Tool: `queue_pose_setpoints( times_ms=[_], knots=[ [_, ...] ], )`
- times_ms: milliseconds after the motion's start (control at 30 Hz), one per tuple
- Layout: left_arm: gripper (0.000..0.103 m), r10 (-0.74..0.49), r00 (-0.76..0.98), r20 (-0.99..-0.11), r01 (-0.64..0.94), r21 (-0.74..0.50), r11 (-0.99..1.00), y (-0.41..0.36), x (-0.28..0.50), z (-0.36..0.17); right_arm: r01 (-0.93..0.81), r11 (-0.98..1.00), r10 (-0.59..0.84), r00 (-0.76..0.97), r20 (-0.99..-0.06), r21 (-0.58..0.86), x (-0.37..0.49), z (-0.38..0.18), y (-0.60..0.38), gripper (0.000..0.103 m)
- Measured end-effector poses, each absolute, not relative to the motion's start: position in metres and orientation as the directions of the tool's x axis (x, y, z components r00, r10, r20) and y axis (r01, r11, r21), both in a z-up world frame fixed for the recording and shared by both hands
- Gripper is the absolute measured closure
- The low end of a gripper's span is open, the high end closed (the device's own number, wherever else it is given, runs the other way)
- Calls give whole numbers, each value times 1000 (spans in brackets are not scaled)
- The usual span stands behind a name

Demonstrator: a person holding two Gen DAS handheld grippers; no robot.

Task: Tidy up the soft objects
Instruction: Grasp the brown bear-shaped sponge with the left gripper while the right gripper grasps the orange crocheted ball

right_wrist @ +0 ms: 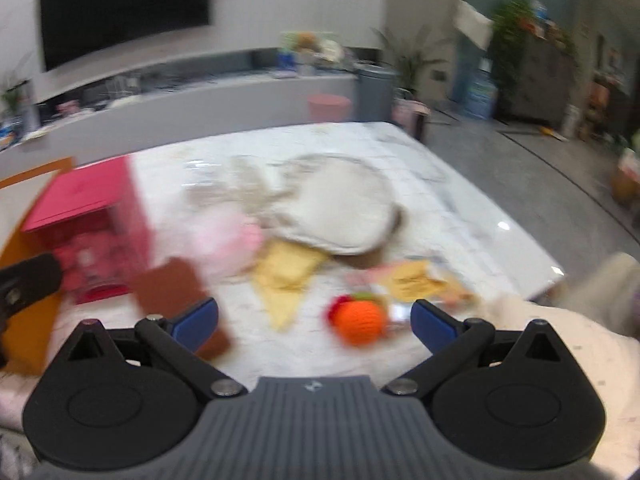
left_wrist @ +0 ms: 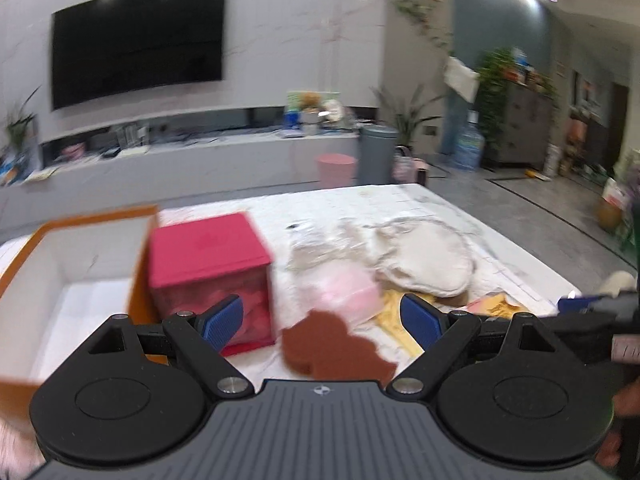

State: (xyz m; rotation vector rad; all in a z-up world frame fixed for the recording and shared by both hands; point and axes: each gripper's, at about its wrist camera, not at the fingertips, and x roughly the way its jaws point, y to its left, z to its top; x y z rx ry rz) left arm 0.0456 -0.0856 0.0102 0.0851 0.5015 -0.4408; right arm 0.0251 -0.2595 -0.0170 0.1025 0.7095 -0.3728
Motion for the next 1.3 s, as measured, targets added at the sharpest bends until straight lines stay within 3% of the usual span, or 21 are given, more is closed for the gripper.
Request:
queue_pose_setpoints(
  times_ms=[100, 300, 433, 533, 633, 700, 800, 867, 900, 1000, 1200, 1300],
  knots=[
    [0, -425, 767, -481, 475, -19, 880, -102, 54, 6, 406, 911, -349, 677, -647, -67, 26, -12, -276, 3],
    [0, -446, 735, -510, 507, -23, 861, -123, 68, -13, 392, 919, -241, 655, -716, 49, 42, -12, -305, 3],
    [0, -436, 732, -524, 473, -71, 878, -123, 71, -36, 391, 920, -285, 623, -728, -26, 64, -9, -315, 3],
    [0, -459, 705, -541, 508, -67, 859, -125, 73, -54, 376, 927, -238, 626, -743, 19, 78, -12, -327, 3],
    [0, -464, 698, -546, 528, -46, 848, -127, 76, -68, 399, 909, -177, 637, -750, 124, 82, -29, -338, 15],
    [0, -457, 697, -552, 537, -19, 843, -126, 77, -78, 420, 888, -130, 620, -774, 187, 82, -42, -345, 15],
    [0, -448, 705, -549, 540, 7, 842, -126, 78, -88, 445, 876, -110, 565, -818, 189, 88, -57, -349, 17],
    [0, -451, 684, -574, 550, -1, 835, -125, 83, -93, 442, 874, -86, 546, -833, 200, 93, -64, -345, 24],
    [0, -447, 683, -578, 546, -4, 838, -124, 86, -94, 423, 886, -76, 538, -840, 190, 95, -65, -340, 29],
    [0, -445, 696, -564, 537, -3, 843, -121, 83, -96, 361, 913, -44, 548, -835, 189, 99, -69, -330, 30],
    [0, -417, 732, -538, 517, 40, 855, -126, 75, -100, 396, 912, -106, 481, -870, 108, 110, -82, -330, 37],
    [0, -379, 749, -544, 459, 14, 888, -126, 73, -99, 371, 928, -153, 448, -881, 28, 112, -87, -321, 51]
  ],
)
